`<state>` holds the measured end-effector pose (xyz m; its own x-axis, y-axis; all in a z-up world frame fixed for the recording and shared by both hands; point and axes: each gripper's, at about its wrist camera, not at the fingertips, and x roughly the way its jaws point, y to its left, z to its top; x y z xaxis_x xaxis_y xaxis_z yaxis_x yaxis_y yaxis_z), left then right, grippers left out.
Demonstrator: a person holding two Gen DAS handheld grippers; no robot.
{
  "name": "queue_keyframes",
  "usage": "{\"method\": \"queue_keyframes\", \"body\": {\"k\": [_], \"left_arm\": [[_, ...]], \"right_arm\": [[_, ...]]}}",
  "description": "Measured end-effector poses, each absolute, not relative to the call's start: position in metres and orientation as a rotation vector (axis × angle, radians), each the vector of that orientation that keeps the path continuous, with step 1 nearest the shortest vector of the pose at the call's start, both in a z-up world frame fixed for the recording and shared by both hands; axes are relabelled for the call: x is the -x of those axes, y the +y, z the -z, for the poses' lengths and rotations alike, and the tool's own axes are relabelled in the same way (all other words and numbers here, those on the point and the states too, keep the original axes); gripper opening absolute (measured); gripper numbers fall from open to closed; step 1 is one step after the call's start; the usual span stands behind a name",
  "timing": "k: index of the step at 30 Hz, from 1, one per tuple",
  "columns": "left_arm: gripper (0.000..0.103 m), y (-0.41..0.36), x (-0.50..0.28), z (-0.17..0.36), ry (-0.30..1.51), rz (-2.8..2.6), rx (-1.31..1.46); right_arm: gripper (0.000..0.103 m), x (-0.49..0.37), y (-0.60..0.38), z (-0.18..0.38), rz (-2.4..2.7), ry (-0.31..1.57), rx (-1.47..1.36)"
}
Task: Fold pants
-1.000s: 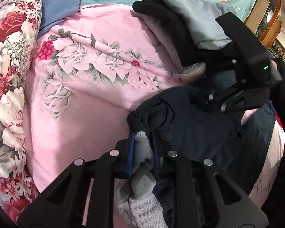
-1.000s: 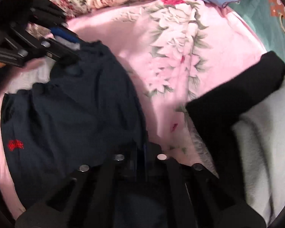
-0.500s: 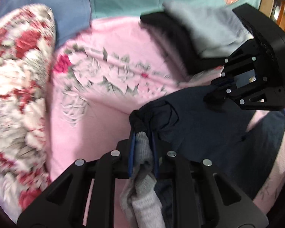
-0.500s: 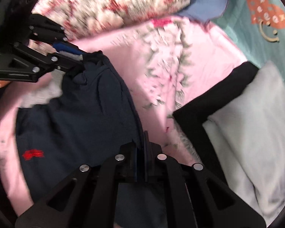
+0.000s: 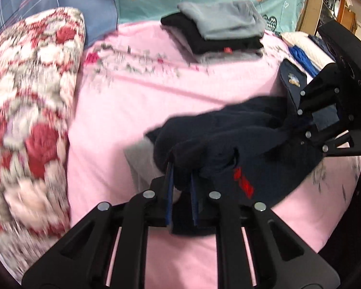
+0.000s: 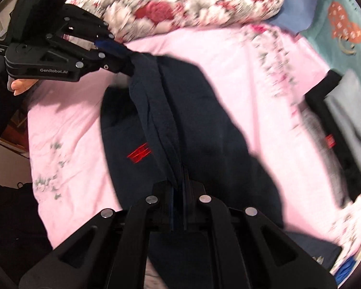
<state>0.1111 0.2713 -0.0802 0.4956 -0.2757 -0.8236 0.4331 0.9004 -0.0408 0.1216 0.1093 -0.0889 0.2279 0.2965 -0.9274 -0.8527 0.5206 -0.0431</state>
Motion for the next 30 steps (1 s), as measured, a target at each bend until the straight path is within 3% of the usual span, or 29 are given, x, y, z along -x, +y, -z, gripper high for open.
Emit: {"method": "queue_keyframes", "body": {"k": [9, 12, 13, 14, 15, 19, 24, 30], "left_arm": [[0.013, 0.268, -0.082, 0.095, 0.991, 0.46, -0.257], [0.023, 0.27, -0.079, 0.101, 1.013, 0.462, -0.27], [0.041, 0.271, -0.078, 0.102, 1.019, 0.448, -0.276], [0.07, 0.272, -0.078, 0.103, 1.028, 0.43, -0.276], [0.074, 0.274, -0.074, 0.1, 1.022, 0.435, -0.262], [0.074, 0.281, -0.052, 0.075, 0.946, 0.452, -0.208], [0.078, 0.295, -0.036, 0.039, 0.827, 0.44, 0.027], [0.076, 0.293, -0.04, 0.082, 0.972, 0.32, 0.324]], "right_arm": [[0.005, -0.106, 0.112, 0.1, -0.877, 1.12, 0.582], [0.006, -0.103, 0.118, 0.117, -0.841, 1.13, 0.619], [0.007, -0.102, 0.12, 0.126, -0.828, 1.134, 0.635], [0.009, -0.099, 0.12, 0.126, -0.826, 1.112, 0.644], [0.01, -0.096, 0.121, 0.125, -0.824, 1.097, 0.664], [0.027, -0.093, 0.11, 0.106, -0.886, 1.128, 0.596], [0.027, -0.091, 0.097, 0.073, -0.908, 1.058, 0.499], [0.027, -0.096, 0.094, 0.08, -0.886, 1.056, 0.439]]}}
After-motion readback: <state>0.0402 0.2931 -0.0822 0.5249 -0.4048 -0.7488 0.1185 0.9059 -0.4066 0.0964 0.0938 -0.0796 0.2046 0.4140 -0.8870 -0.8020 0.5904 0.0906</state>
